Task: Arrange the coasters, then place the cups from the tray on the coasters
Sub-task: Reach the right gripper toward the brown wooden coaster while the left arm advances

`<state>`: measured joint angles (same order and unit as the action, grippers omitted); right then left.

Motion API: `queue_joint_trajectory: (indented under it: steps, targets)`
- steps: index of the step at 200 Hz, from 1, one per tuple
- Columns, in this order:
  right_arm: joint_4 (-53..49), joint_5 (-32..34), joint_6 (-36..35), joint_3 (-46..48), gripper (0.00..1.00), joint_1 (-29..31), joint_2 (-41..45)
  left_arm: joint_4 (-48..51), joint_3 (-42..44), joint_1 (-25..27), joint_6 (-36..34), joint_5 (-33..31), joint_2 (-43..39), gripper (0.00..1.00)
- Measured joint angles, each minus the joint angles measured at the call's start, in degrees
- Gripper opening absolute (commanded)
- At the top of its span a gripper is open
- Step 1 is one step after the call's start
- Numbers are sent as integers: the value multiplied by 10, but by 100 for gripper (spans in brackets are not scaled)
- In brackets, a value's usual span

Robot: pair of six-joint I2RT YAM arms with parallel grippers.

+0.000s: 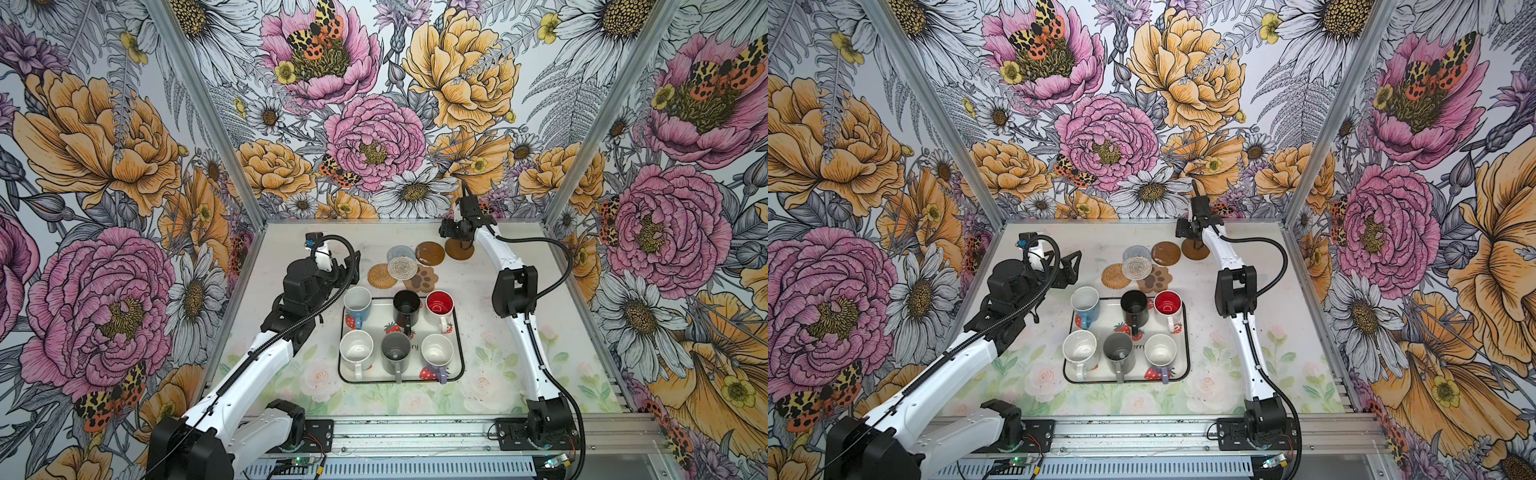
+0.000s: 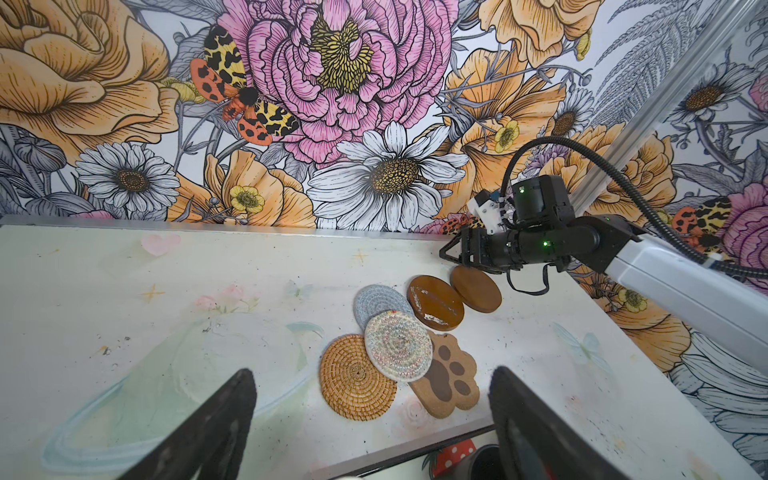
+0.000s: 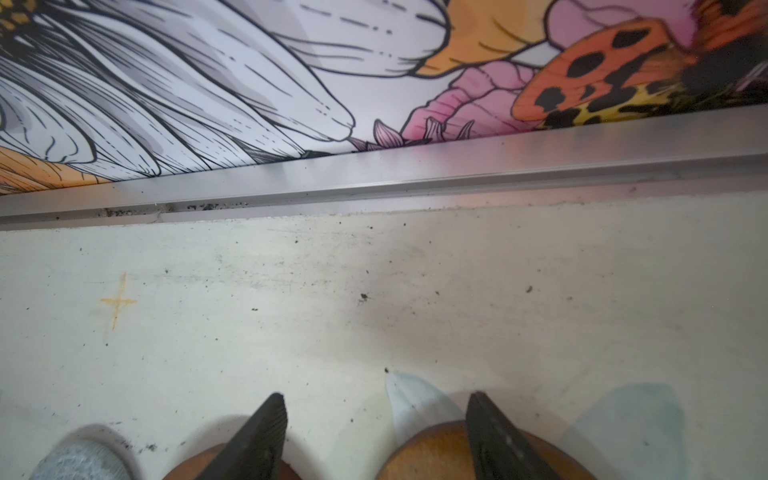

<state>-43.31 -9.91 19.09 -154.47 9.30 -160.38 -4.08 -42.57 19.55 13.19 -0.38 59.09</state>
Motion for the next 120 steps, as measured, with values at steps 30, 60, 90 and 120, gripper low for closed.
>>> queue_joint_trajectory:
  steps: [30,60,90,120]
  targets:
    - [5,-9,7,0,71,0,-1,0,2,1,4,-2,-4,89]
    - [7,-22,18,0,68,-4,-5,-18,2,1,11,-2,2,89]
    - [9,-30,28,2,64,-4,-7,-35,2,2,21,5,31,89]
    - [20,-31,30,12,62,-7,-6,-39,-15,11,26,19,70,89]
